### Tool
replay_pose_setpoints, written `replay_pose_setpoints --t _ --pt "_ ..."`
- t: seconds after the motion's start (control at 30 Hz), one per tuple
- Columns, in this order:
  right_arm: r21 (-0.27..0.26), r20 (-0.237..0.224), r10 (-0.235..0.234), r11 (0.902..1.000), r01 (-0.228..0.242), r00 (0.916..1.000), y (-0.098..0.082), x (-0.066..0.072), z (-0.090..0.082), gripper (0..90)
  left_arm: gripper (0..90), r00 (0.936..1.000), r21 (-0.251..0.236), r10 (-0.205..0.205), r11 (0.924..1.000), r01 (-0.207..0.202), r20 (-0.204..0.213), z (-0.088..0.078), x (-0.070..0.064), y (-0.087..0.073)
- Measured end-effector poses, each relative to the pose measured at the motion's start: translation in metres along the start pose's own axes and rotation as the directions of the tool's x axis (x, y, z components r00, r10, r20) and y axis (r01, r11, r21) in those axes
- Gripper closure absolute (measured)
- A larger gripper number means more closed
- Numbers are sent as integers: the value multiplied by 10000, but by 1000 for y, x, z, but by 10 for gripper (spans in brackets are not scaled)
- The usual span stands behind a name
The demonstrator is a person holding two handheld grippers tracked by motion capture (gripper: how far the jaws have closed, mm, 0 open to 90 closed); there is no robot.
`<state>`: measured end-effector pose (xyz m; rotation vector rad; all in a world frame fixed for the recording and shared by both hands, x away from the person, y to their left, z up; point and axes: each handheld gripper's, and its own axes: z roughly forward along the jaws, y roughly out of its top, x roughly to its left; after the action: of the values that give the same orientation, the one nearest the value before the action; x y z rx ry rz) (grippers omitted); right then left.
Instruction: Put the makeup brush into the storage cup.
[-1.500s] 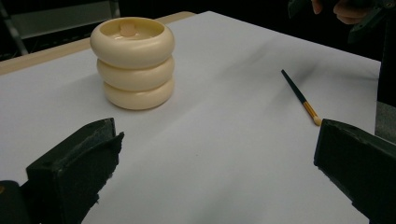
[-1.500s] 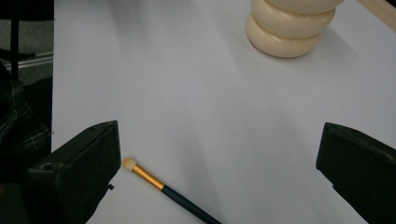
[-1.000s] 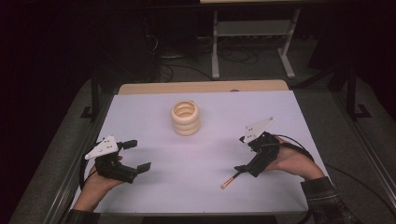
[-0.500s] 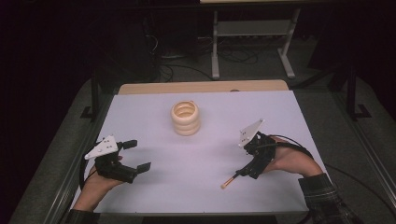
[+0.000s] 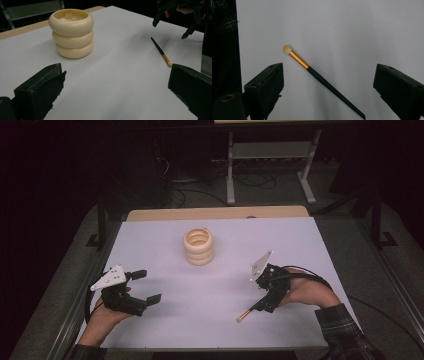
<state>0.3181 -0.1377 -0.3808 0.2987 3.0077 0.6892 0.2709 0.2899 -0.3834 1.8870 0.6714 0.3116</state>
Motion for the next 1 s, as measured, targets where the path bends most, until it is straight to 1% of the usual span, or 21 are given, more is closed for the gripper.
replay_pose_setpoints --t 0.13,0.3,0.43,0.53,0.57,0.7,0.87,0.93,1.0 --pt "185 -51 -15 9998 16 10000 1 0 3 124 0 10000 0 13 10000 -13 6 0 0 0" --pt "649 -162 -181 9977 192 9997 3 0 11 158 0 10000 5 7 10000 -7 -20 0 0 0" --pt "1031 -191 -305 9941 323 9994 4 0 16 200 0 10000 15 26 10000 -26 -35 0 0 0" --pt "1127 -265 -384 9928 411 9989 4 -1 19 224 0 10000 18 18 10000 -18 -32 0 0 0" --pt "1299 -321 -387 9906 426 9987 4 0 21 244 0 10000 18 19 10000 -19 -44 -1 0 0" --pt "1491 -355 -495 9873 543 9981 4 -2 25 268 0 10000 32 34 10000 -34 -62 0 0 0" --pt "1676 -356 -486 9844 539 9982 4 -3 29 295 0 10000 38 32 10000 -32 -68 0 0 0" --pt "1919 -340 -499 9798 555 9982 4 -3 33 317 0 10000 40 26 10000 -26 -74 0 0 0" --pt "1951 -381 -513 9791 578 9980 4 -4 34 327 0 10000 27 38 10000 -38 -79 -1 0 0"
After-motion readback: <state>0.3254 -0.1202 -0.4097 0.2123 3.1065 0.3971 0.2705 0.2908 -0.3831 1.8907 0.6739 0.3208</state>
